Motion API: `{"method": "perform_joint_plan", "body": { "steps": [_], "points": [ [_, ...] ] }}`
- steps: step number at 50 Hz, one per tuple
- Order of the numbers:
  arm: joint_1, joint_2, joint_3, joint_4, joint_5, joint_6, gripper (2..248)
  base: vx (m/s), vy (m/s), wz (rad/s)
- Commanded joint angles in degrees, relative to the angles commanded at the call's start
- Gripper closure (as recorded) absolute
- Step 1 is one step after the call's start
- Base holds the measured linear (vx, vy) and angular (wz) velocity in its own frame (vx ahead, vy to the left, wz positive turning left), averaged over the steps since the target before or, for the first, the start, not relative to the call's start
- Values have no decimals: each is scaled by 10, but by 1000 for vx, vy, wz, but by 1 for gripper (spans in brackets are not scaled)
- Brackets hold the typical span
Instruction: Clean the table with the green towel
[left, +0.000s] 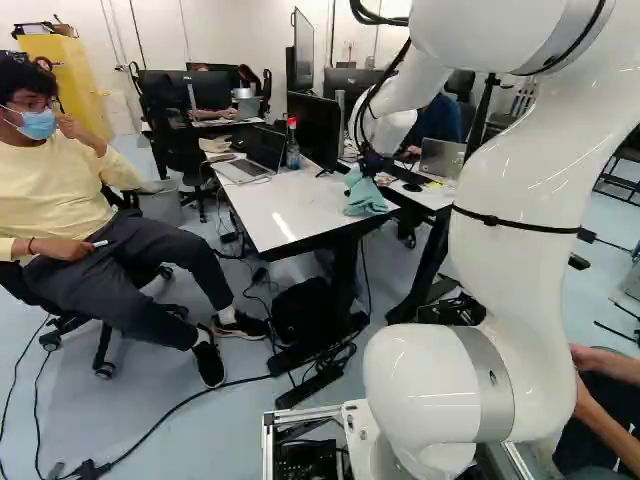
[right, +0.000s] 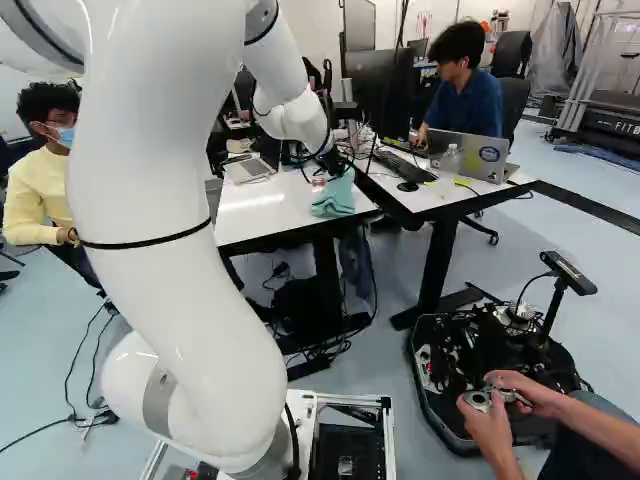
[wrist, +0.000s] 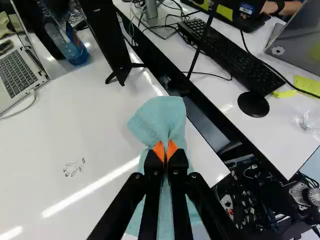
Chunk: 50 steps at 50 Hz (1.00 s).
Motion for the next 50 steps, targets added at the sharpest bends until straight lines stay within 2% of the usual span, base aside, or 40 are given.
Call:
{"method": "perform_joint_plan", "body": {
  "steps": [50],
  "points": [
    [7,55,-8,0,-55,0,222,0,0,0]
  ]
}}
